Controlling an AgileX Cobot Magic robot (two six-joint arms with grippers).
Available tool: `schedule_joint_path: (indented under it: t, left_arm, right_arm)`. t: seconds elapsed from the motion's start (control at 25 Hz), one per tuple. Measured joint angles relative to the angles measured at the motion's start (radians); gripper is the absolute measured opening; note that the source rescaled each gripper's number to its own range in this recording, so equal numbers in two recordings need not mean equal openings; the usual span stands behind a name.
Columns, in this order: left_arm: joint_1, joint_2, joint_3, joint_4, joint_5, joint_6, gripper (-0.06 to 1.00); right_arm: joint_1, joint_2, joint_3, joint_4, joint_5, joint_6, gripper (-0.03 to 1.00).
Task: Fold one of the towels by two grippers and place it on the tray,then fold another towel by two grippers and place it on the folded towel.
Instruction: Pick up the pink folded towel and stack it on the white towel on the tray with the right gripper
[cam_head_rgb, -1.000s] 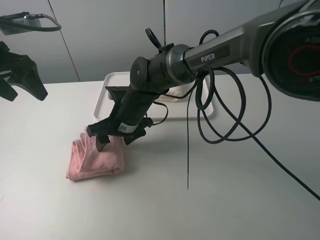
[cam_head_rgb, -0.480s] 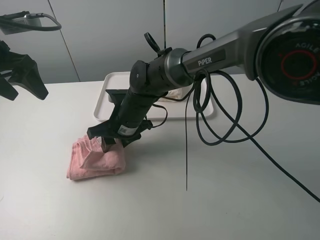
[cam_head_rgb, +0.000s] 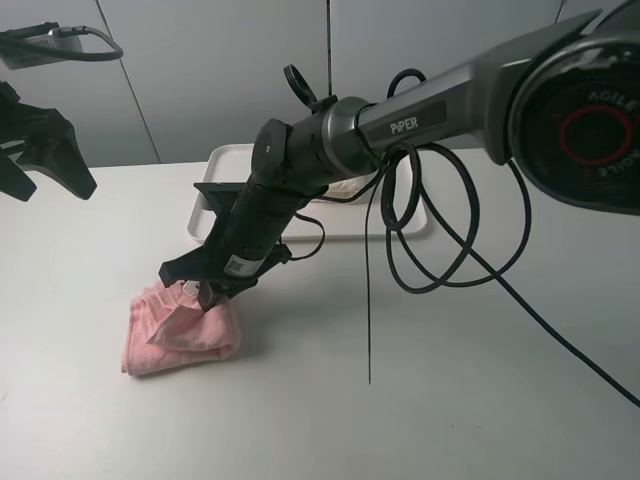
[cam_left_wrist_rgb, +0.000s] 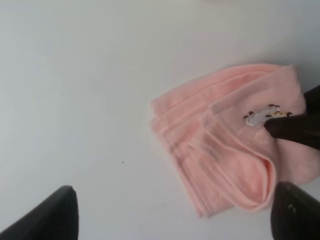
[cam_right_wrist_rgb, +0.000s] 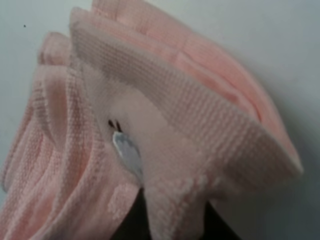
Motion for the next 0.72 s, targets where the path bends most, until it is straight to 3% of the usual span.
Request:
schedule_joint_path:
  t: [0.2,0.48,0.72]
  left_arm:
    - [0.0,0.0,0.0,0.0,0.011,-0.021,0.98]
    - [0.0,-0.047,0.0,0.0,0.012,-0.032,0.98]
    - [0.0,-0.113,-0.005,0.002,0.01,-0.032,0.98]
  right_arm:
    - [0.002,-0.06,-0.061,-0.096,0.025,-0.004,0.11]
    - [-0.014,-0.105,-0.247,-0.341,0.111,0.052,0.11]
    - [-0.106,-0.105,-0.357,-0.375,0.127,0.063,0.11]
